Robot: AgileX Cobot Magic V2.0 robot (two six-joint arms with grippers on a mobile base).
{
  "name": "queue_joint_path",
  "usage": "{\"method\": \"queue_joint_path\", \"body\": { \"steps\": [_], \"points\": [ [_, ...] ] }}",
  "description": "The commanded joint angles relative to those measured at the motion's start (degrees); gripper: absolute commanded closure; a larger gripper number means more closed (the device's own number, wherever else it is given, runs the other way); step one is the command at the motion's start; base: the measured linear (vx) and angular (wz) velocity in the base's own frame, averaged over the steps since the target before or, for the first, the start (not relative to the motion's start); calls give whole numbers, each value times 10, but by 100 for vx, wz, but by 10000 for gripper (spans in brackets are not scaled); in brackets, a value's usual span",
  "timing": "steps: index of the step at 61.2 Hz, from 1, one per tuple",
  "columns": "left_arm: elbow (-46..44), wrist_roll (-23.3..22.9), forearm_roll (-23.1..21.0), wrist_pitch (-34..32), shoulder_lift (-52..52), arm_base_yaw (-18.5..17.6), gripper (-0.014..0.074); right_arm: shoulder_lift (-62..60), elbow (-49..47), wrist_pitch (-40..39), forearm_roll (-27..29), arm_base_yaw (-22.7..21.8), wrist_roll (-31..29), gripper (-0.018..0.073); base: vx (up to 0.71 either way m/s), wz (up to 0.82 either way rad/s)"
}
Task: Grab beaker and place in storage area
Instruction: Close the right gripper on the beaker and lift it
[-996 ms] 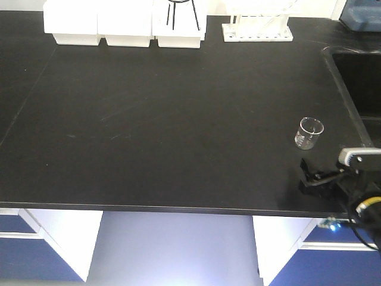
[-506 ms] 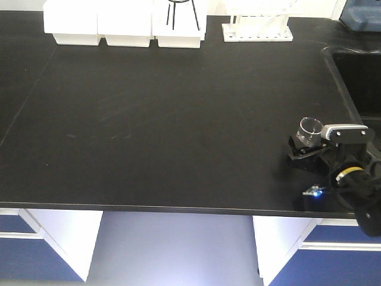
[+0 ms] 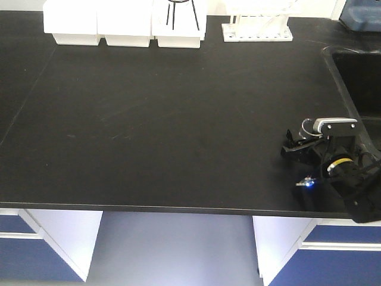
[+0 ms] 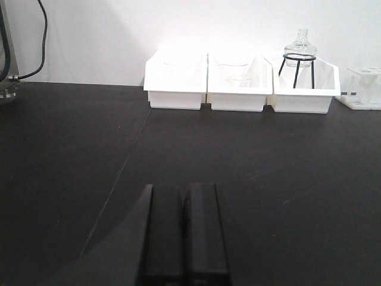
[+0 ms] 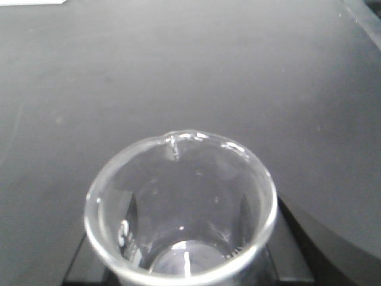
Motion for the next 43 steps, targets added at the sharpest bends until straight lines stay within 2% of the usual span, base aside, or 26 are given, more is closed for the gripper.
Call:
{"method": "queue_joint_path", "body": {
  "steps": [1,10,20,29,37,43],
  "points": [
    [13,-3,-3,-49,-10,-4,605,-55,27,-115,-6,-1,2,569,0,0],
    [13,-3,-3,-49,-10,-4,605,-153,95,-87,-5,-1,6,564,0,0],
    [13,-3,-3,-49,-10,-4,605,-329,153,54,-12,-1,41,563,0,0],
    [13,-3,-3,-49,-10,-4,605,-536,157,284,-70,-1,97,563,0,0],
    [13,-3,-3,-49,-10,-4,605,-720,130,534,-124,-1,164,563,0,0],
    [13,-3,-3,-49,-10,-4,605,-842,115,663,-141,-1,191,563,0,0]
  ]
}}
